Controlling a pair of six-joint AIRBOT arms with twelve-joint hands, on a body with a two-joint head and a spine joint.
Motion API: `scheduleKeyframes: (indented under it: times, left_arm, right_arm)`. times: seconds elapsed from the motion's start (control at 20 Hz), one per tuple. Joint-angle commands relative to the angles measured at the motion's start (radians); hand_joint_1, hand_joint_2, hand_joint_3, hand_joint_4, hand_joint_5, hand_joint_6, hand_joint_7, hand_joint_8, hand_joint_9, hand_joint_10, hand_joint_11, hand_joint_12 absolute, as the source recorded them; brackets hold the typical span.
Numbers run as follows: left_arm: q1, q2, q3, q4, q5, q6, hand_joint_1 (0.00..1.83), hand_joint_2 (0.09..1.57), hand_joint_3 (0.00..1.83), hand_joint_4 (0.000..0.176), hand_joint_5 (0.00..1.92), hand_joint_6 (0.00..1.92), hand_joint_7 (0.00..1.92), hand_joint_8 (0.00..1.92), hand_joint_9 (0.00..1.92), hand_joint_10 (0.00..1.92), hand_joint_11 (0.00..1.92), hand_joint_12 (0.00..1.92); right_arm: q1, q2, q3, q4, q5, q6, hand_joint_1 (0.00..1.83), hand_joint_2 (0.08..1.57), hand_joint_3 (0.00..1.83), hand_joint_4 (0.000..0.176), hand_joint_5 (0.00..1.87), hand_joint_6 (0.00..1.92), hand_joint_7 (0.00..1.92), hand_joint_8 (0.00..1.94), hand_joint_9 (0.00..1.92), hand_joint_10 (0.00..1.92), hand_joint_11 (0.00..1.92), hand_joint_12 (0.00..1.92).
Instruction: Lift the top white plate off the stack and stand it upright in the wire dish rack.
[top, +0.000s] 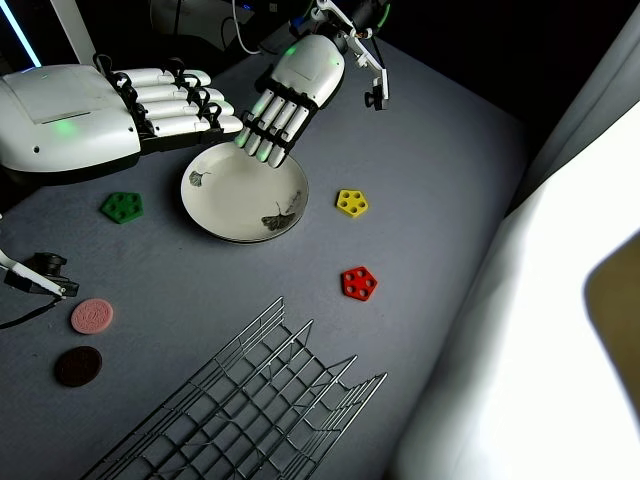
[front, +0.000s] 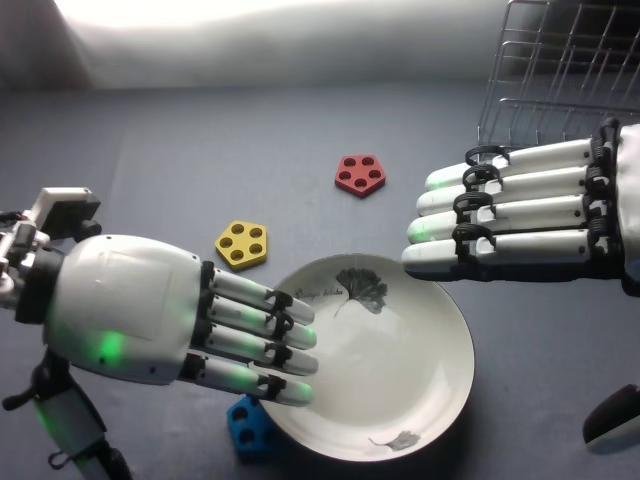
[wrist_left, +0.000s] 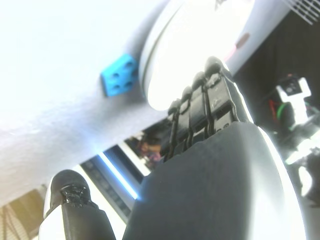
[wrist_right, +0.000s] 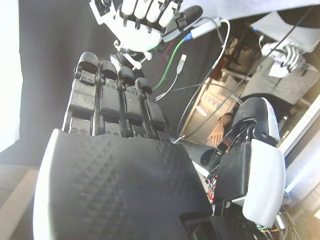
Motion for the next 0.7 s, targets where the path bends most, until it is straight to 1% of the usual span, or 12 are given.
scheduleKeyframes:
  times: [0.0,0.1,0.2,0.35,0.55,0.65]
  left_arm:
    - [-0.019,-0.004,-0.007,-0.062,-0.054,0.005,0.23,0.86,0.0,0.0,0.03,0.0,0.04,0.01,0.05,0.0,0.1,0.05]
    - [-0.016,-0.008,-0.007,-0.059,-0.039,0.005,0.21,0.87,0.0,0.0,0.02,0.0,0.03,0.0,0.04,0.0,0.09,0.04]
    - [-0.014,-0.011,-0.006,-0.057,-0.021,0.005,0.22,0.86,0.0,0.0,0.03,0.0,0.04,0.0,0.05,0.0,0.11,0.05]
    - [-0.013,-0.019,-0.004,-0.035,0.006,0.005,0.21,0.86,0.0,0.0,0.01,0.0,0.02,0.0,0.02,0.0,0.08,0.03]
    - [0.008,-0.026,0.006,-0.033,0.015,0.003,0.24,0.86,0.0,0.0,0.02,0.01,0.03,0.01,0.01,0.0,0.07,0.03]
    - [0.017,-0.035,0.017,-0.009,0.023,-0.002,0.25,0.85,0.0,0.0,0.02,0.01,0.03,0.01,0.02,0.01,0.07,0.03]
  right_arm:
    - [0.003,0.008,0.003,0.059,0.092,-0.005,0.33,0.95,0.0,0.0,0.07,0.0,0.11,0.0,0.13,0.0,0.15,0.02]
    - [-0.004,0.007,0.011,0.039,0.105,-0.032,0.32,0.94,0.0,0.0,0.07,0.01,0.1,0.01,0.13,0.01,0.15,0.02]
    - [-0.013,0.007,0.024,0.025,0.116,-0.063,0.37,0.95,0.0,0.0,0.07,0.0,0.09,0.0,0.12,0.0,0.15,0.01]
    - [-0.029,0.004,0.04,0.015,0.125,-0.073,0.35,0.95,0.0,0.0,0.04,0.0,0.08,0.0,0.09,0.0,0.13,0.0]
    - [-0.046,0.001,0.054,0.014,0.135,-0.099,0.33,0.95,0.0,0.0,0.08,0.02,0.1,0.01,0.11,0.01,0.15,0.01]
    - [-0.049,-0.001,0.058,0.014,0.136,-0.106,0.34,0.95,0.0,0.0,0.06,0.01,0.1,0.01,0.12,0.01,0.16,0.01]
